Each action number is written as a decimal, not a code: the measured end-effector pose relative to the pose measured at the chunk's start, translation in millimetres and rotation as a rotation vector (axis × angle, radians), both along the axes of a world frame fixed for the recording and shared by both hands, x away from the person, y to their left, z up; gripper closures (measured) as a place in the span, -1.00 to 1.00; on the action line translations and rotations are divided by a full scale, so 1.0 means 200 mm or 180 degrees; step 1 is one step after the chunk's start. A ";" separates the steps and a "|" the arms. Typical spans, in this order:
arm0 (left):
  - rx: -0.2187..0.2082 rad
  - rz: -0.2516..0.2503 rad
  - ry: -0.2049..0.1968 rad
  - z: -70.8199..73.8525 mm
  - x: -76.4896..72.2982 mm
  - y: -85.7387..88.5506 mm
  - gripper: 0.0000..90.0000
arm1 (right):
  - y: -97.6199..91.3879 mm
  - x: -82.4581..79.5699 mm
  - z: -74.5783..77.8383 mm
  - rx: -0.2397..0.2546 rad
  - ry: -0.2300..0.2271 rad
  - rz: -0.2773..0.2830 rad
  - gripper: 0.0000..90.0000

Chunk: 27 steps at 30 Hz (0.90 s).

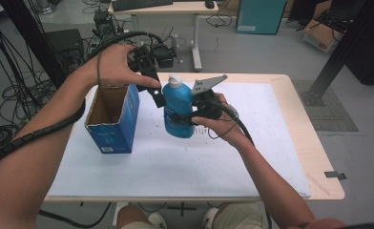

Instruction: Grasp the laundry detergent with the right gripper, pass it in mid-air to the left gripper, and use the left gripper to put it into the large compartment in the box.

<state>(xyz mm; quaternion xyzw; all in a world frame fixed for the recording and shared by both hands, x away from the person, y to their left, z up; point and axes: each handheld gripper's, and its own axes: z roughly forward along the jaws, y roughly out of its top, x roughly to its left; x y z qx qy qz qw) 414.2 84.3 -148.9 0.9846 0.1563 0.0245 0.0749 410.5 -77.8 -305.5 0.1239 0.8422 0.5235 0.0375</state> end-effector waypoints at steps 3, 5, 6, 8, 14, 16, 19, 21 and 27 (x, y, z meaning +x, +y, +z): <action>0.0025 -0.0026 0.0012 0.01 -0.01 0.00 -0.89 | 0.07 -0.01 -0.02 -0.0007 0.0037 0.0098 -0.03; 0.0076 -0.0029 -0.0005 0.00 -0.02 0.00 -0.89 | 0.10 -0.02 -0.04 -0.0002 0.0013 0.0178 -0.03; 0.0078 -0.0020 -0.0007 0.00 -0.02 0.00 -0.89 | 0.12 -0.02 -0.05 -0.0002 0.0002 0.0233 -0.03; 0.0115 -0.0043 0.0000 0.00 -0.03 0.00 -0.89 | 0.16 -0.04 -0.07 0.0034 0.0054 0.0384 -0.03; 0.0224 -0.0232 0.0052 0.00 -0.05 -0.01 -0.89 | 0.21 -0.06 -0.08 0.0102 0.0070 0.0541 -0.03; 0.0249 -0.0289 0.0102 0.00 -0.05 -0.02 -0.89 | 0.22 -0.07 -0.08 0.0184 0.0082 0.0585 -0.03; 0.0254 -0.0321 0.0110 0.00 -0.07 -0.02 -0.89 | 0.22 -0.07 -0.08 0.0186 0.0001 0.0597 -0.03; 0.0238 -0.0344 0.0120 -0.01 -0.08 -0.02 -0.90 | 0.21 -0.07 -0.08 0.0223 -0.0079 0.0638 -0.03; 0.0246 -0.0393 0.0173 -0.02 -0.08 -0.03 -0.90 | 0.17 -0.08 -0.05 0.0280 -0.0124 0.0657 -0.03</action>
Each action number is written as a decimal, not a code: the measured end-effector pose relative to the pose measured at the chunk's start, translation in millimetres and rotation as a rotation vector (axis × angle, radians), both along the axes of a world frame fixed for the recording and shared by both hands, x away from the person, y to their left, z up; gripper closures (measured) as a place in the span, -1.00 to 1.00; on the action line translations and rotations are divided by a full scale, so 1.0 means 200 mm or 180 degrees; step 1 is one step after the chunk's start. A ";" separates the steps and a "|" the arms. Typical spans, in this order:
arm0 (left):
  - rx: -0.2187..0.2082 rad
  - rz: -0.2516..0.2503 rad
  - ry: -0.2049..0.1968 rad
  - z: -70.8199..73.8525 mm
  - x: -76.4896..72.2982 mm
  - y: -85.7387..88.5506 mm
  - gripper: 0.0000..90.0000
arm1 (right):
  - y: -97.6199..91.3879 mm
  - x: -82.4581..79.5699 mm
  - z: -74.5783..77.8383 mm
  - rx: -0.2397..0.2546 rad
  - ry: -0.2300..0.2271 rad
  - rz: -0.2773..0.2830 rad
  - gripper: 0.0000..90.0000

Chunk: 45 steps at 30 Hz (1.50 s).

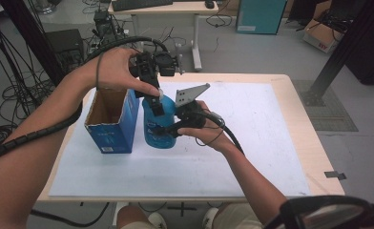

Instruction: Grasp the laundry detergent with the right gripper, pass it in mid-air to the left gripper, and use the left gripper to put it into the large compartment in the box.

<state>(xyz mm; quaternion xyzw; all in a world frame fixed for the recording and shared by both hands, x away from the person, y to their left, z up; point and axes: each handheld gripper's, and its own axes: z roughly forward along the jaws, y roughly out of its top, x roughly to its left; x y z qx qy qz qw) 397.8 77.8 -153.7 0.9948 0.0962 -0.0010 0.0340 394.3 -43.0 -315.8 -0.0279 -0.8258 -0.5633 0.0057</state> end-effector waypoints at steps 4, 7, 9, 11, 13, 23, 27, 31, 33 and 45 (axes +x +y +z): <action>-0.0053 -0.0018 0.0070 -0.02 0.00 -0.01 -0.90 | -0.01 -0.01 0.01 0.0001 -0.0006 0.0048 -0.04; -0.0027 -0.0049 0.0107 -0.03 -0.01 -0.02 -0.90 | -0.01 -0.03 0.02 -0.0025 0.0023 0.0058 -0.04; -0.0009 -0.0069 0.0131 -0.04 -0.02 -0.02 -0.90 | -0.02 -0.03 0.02 -0.0025 -0.0012 0.0081 -0.04; 0.0000 -0.0087 0.0132 -0.04 -0.03 -0.02 -0.90 | -0.02 -0.03 0.02 -0.0030 -0.0044 0.0088 -0.04; 0.0022 -0.0088 0.0125 -0.05 -0.04 -0.02 -0.90 | -0.02 -0.03 0.03 -0.0044 -0.0087 0.0085 -0.04; 0.0104 -0.0090 0.0123 -0.06 -0.06 -0.02 -0.90 | -0.02 -0.04 0.07 -0.0056 -0.0122 0.0122 -0.04; 0.0073 -0.0119 0.0125 -0.07 -0.06 -0.03 -0.90 | -0.01 -0.05 0.07 -0.0084 -0.0114 0.0131 -0.04; 0.0122 -0.0380 0.0118 -0.07 -0.04 -0.04 -0.90 | -0.02 -0.05 0.07 -0.0078 -0.0111 0.0126 -0.04; 0.0112 -0.0373 0.0127 -0.07 -0.04 -0.04 -0.90 | -0.02 -0.04 0.07 -0.0061 -0.0133 0.0129 -0.04; 0.0117 -0.0375 0.0120 -0.07 -0.04 -0.04 -0.90 | -0.02 -0.03 0.07 -0.0089 -0.0203 0.0133 -0.04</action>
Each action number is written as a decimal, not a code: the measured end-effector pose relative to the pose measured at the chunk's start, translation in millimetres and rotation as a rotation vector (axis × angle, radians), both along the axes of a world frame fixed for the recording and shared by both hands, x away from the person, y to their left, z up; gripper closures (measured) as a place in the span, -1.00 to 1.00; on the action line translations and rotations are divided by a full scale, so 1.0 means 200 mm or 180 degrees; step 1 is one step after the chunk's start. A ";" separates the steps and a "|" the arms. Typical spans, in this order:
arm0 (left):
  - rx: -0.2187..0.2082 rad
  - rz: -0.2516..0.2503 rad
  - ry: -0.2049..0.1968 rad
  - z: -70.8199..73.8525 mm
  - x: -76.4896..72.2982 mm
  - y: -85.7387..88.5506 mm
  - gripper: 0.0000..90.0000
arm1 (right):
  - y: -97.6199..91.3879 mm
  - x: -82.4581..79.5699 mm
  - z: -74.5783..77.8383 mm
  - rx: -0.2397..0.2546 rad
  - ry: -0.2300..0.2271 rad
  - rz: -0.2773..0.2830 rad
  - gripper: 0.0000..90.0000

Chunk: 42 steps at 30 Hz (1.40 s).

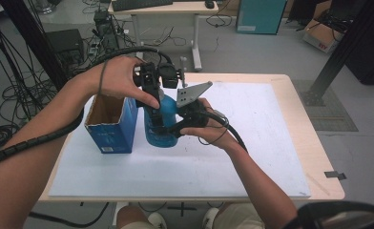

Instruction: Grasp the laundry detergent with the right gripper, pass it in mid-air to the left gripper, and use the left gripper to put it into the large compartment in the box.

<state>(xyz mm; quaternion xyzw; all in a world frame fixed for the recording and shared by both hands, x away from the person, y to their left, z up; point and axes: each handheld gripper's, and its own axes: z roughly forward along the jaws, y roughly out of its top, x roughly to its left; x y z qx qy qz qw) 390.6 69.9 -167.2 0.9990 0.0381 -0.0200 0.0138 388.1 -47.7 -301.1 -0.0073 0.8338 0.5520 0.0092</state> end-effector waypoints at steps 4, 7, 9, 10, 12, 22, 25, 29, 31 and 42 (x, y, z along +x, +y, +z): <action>-0.0006 -0.0009 -0.0014 0.00 0.00 0.00 -0.90 | 0.00 0.00 0.00 -0.0012 -0.0001 -0.0007 -0.04; 0.0003 -0.0023 -0.0014 0.00 0.00 0.00 -0.90 | 0.00 0.00 0.00 -0.0011 -0.0001 -0.0002 -0.04; 0.0008 0.0005 -0.0001 0.01 -0.01 0.00 -0.90 | 0.00 0.00 0.00 -0.0006 0.0000 0.0002 -0.04; 0.0020 0.0007 0.0013 0.01 -0.01 0.00 -0.90 | 0.00 0.00 0.00 -0.0018 0.0009 -0.0011 -0.04; 0.0011 0.0012 -0.0003 0.01 -0.01 0.00 -0.90 | 0.00 0.00 0.00 -0.0009 -0.0006 -0.0005 -0.04; 0.0059 0.0024 -0.0002 0.01 -0.01 -0.01 -0.90 | -0.01 0.01 0.00 -0.0011 -0.0018 -0.0044 -0.04; 0.0073 0.0007 0.0044 0.01 -0.01 -0.01 -0.90 | -0.01 0.01 0.00 -0.0005 -0.0017 -0.0038 -0.04; 0.0059 0.0023 -0.0005 0.01 -0.01 -0.01 -0.90 | -0.01 0.01 0.00 -0.0007 0.0002 -0.0048 -0.04; 0.0062 0.0018 -0.0009 0.01 -0.01 -0.01 -0.90 | -0.01 0.02 0.00 -0.0004 0.0011 -0.0053 -0.04; 0.0022 0.0012 -0.0013 0.00 0.00 -0.01 -0.90 | -0.01 0.02 0.00 0.0012 0.0008 -0.0045 -0.04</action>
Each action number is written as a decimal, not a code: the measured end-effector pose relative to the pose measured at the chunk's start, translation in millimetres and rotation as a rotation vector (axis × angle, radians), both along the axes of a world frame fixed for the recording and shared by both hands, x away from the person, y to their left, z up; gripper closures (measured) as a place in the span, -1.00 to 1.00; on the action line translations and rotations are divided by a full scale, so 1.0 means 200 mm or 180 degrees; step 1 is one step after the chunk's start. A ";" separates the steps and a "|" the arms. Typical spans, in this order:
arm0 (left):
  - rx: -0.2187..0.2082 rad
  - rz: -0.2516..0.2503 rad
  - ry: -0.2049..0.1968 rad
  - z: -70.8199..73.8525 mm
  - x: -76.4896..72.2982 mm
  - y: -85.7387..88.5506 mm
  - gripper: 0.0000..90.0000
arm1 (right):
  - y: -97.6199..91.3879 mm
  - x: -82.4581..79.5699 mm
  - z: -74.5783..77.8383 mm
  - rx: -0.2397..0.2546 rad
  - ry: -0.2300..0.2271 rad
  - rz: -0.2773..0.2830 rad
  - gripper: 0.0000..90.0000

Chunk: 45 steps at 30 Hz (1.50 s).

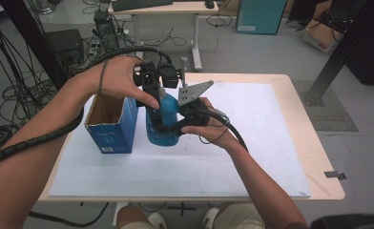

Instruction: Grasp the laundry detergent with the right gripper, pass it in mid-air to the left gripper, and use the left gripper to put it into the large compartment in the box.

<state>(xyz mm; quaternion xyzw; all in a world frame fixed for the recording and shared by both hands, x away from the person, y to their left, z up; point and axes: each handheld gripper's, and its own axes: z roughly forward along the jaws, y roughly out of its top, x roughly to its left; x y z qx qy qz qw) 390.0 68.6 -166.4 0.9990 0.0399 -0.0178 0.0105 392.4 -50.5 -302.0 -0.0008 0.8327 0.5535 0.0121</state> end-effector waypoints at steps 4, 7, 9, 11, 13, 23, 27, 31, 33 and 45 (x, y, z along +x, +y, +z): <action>0.0020 -0.0030 -0.0002 0.01 0.00 0.00 -0.90 | 0.00 0.00 0.00 0.0022 0.0006 0.0003 -0.04; 0.0034 0.0000 -0.0009 0.01 0.00 -0.01 -0.90 | 0.00 0.00 0.01 0.0030 -0.0002 -0.0003 -0.04; 0.0033 -0.0006 -0.0012 0.01 0.00 -0.01 -0.89 | -0.01 0.00 0.01 0.0028 -0.0011 -0.0011 -0.04; 0.0040 -0.0011 -0.0018 0.01 0.00 -0.02 -0.89 | -0.01 0.00 0.01 0.0031 -0.0007 -0.0008 -0.04; 0.0045 -0.0016 -0.0020 0.01 0.01 -0.02 -0.89 | -0.01 -0.01 0.01 0.0027 -0.0002 0.0004 -0.04; 0.0042 -0.0002 -0.0028 0.02 0.01 -0.02 -0.88 | -0.01 -0.02 0.02 0.0033 -0.0013 0.0018 -0.04; 0.0043 -0.0019 -0.0050 0.01 0.00 -0.02 -0.88 | -0.01 -0.02 0.02 0.0020 -0.0016 0.0038 -0.04; 0.0061 -0.0004 -0.0048 0.01 0.01 -0.02 -0.87 | -0.01 -0.02 0.02 0.0018 -0.0020 0.0032 -0.04; 0.0060 -0.0006 -0.0025 0.01 0.01 -0.01 -0.87 | 0.00 -0.02 0.01 0.0021 -0.0028 0.0035 -0.04; 0.0055 0.0002 -0.0064 0.00 0.01 -0.02 -0.85 | 0.00 -0.04 0.02 0.0019 0.0035 -0.0005 -0.04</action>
